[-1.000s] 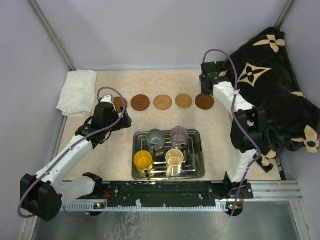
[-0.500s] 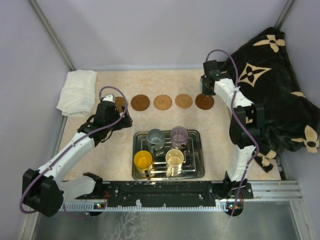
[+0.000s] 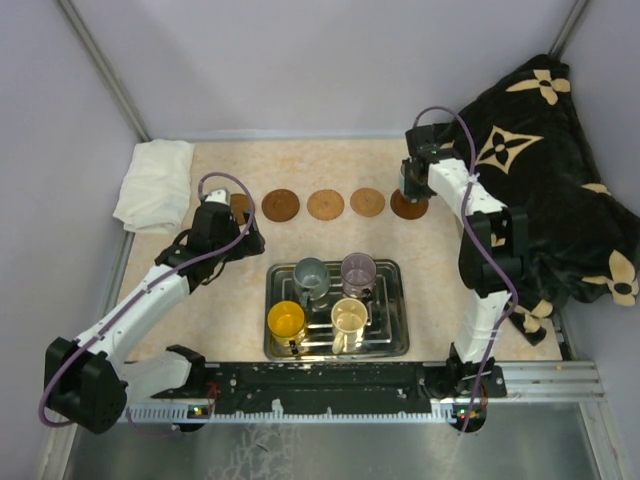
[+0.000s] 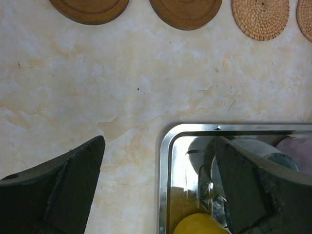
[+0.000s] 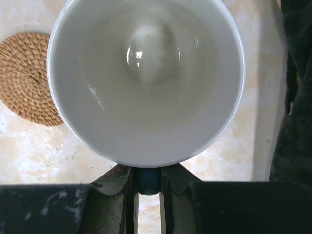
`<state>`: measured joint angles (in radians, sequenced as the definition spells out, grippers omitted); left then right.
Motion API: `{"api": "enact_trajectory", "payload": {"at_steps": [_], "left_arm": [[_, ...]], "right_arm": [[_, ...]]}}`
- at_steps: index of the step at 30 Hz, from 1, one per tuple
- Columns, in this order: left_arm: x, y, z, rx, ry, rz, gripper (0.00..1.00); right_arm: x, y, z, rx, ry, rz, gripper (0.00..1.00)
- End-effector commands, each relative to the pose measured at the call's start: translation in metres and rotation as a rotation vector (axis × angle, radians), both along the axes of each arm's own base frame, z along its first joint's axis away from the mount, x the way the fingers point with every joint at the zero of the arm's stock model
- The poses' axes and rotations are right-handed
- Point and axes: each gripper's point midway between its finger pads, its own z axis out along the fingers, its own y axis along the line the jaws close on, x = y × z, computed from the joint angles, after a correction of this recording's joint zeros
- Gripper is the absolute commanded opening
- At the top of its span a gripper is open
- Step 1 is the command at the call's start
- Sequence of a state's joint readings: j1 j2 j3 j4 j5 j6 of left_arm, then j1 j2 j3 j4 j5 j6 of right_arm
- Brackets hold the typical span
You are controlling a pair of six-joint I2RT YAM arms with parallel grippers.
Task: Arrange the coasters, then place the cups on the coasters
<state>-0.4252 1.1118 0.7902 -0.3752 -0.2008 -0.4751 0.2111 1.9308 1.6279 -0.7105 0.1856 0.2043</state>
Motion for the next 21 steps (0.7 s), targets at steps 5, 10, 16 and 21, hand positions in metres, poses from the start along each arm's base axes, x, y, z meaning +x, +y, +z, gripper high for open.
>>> {"api": "enact_trajectory", "payload": {"at_steps": [5,10,16,21], "left_arm": [[0.002,-0.005,0.011,-0.027,-0.014,-0.003,1.0],[0.001,-0.004,0.01,-0.025,-0.012,0.002,1.0],[0.001,-0.004,0.009,-0.025,-0.008,0.001,1.0],[0.001,-0.004,0.009,-0.024,-0.008,0.002,1.0]], "right_arm": [[0.003,0.001,0.024,0.025,-0.074,-0.006,0.0],[0.002,0.002,0.02,0.029,-0.068,-0.007,0.0],[0.003,0.003,0.019,0.034,-0.066,-0.002,0.0],[0.002,0.002,0.016,0.031,-0.065,-0.004,0.0]]}}
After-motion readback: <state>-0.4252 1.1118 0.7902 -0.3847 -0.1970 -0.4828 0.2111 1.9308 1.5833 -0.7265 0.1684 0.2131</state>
